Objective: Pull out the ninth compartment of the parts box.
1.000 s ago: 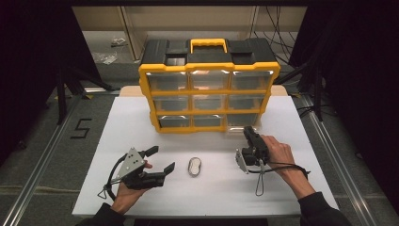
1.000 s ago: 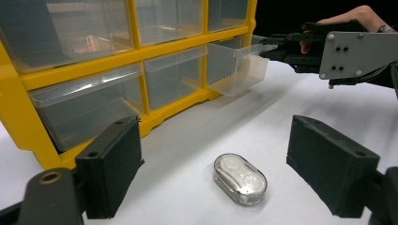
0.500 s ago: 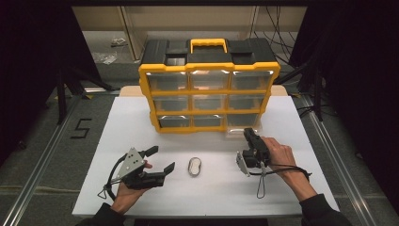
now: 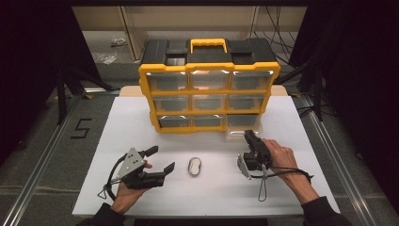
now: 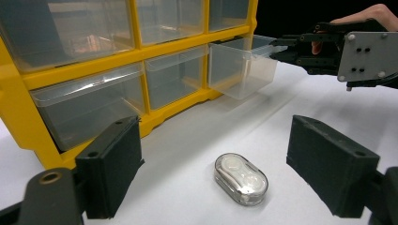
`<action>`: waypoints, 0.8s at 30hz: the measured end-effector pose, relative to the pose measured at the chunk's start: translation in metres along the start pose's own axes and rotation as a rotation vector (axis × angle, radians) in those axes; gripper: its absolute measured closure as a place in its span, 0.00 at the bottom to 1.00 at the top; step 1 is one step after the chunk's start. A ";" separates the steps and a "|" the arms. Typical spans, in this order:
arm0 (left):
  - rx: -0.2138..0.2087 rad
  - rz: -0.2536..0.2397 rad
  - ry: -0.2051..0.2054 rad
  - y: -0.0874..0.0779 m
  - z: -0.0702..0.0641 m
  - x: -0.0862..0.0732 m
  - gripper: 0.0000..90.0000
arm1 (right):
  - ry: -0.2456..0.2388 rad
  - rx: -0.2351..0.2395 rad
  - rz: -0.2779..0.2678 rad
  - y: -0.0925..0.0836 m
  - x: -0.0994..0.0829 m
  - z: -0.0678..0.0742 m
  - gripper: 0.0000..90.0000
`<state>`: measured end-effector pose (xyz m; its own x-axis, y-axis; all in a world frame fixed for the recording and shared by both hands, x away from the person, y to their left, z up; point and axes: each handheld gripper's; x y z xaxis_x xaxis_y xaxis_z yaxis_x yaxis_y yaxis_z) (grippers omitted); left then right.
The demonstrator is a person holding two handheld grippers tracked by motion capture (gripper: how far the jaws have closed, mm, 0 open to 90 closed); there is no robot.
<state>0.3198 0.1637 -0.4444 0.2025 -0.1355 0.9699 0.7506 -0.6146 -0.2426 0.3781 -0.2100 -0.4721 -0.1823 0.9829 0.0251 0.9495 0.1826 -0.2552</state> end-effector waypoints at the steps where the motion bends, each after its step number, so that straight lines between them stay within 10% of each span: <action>1: 0.000 0.001 0.001 0.000 0.000 0.000 0.19 | 0.005 0.000 0.001 -0.001 0.000 0.001 0.86; 24: 0.000 0.001 -0.002 0.000 0.000 0.000 0.19 | 0.001 0.013 -0.007 -0.008 -0.001 0.004 0.86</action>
<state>0.3196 0.1633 -0.4445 0.2044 -0.1350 0.9695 0.7503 -0.6145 -0.2437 0.3696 -0.2124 -0.4738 -0.1885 0.9817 0.0282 0.9449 0.1892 -0.2673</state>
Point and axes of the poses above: each handheld gripper's, and its own axes: y roughly forward along the jaws, x roughly out of its top, z roughly to its left, and after that the axes turned 6 degrees about x, right-handed
